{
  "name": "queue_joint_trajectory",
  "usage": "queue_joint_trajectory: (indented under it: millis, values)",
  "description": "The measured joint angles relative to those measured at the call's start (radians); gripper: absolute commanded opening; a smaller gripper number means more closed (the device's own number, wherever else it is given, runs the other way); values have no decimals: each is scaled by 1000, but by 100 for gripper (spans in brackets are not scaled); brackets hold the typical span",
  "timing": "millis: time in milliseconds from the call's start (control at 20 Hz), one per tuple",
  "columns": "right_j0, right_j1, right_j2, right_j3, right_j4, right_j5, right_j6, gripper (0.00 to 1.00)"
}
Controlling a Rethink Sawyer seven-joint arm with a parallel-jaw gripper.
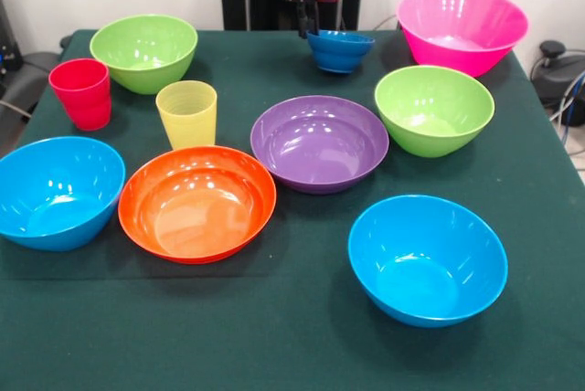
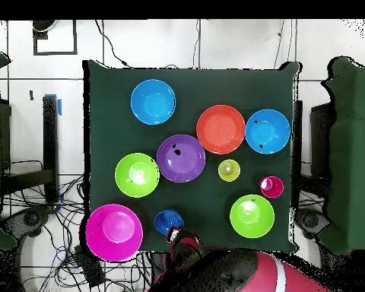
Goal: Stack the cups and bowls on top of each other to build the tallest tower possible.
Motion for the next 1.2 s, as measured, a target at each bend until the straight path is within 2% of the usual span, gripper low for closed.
queue_joint_trajectory:
  millis: [850,1200]
  values:
    - [-83,-2,0,0,0,21,0,0]
    - [-95,-5,0,0,0,21,0,0]
